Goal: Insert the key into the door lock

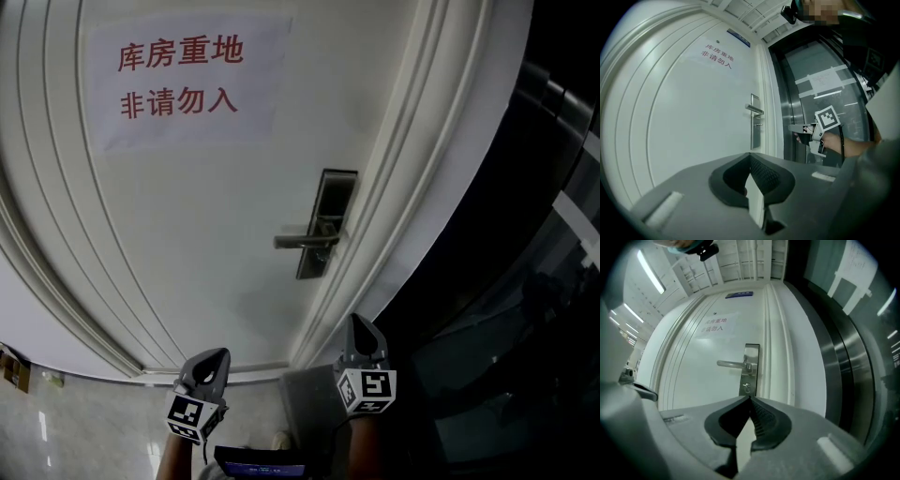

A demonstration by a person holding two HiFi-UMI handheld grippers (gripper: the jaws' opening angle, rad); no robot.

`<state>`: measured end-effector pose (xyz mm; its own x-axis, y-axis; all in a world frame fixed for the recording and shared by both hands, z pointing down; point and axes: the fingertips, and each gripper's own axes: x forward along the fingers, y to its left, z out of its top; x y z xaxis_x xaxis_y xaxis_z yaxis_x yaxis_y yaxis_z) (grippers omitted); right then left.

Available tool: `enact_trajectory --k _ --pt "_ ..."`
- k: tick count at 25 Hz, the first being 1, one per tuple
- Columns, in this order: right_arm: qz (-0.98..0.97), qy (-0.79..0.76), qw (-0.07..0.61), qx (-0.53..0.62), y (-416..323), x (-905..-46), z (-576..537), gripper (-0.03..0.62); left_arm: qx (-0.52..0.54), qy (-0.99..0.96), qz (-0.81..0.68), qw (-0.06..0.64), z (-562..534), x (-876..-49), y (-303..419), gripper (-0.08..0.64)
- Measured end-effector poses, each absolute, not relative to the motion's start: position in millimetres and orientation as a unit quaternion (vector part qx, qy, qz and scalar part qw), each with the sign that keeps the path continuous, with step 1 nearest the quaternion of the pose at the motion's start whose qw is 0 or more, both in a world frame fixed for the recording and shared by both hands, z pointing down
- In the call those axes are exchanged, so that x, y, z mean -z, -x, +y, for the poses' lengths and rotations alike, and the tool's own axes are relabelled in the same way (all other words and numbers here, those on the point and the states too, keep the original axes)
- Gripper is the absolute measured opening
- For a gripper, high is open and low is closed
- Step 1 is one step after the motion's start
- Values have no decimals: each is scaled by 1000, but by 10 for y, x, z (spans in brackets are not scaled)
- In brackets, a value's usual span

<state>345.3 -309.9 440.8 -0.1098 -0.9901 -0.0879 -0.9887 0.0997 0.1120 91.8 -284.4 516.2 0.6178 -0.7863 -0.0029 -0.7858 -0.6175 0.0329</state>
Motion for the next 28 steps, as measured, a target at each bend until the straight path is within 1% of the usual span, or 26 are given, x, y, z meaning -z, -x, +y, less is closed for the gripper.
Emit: enact_trajectory --k 4,13,28 --pt "-743 -668 -9 42 -3460 -4559 -2927 2 7 -903 -430 13 -2814 -5162 -969 2" --pt "-753 -657 19 7 -3249 -4987 -2582 3 6 -911 -413 10 -2718 -5155 -1080 2" --pt "-757 -654 15 -3 -3050 -5071 -2190 2 7 -919 -395 17 -2601 -5185 -1141 2"
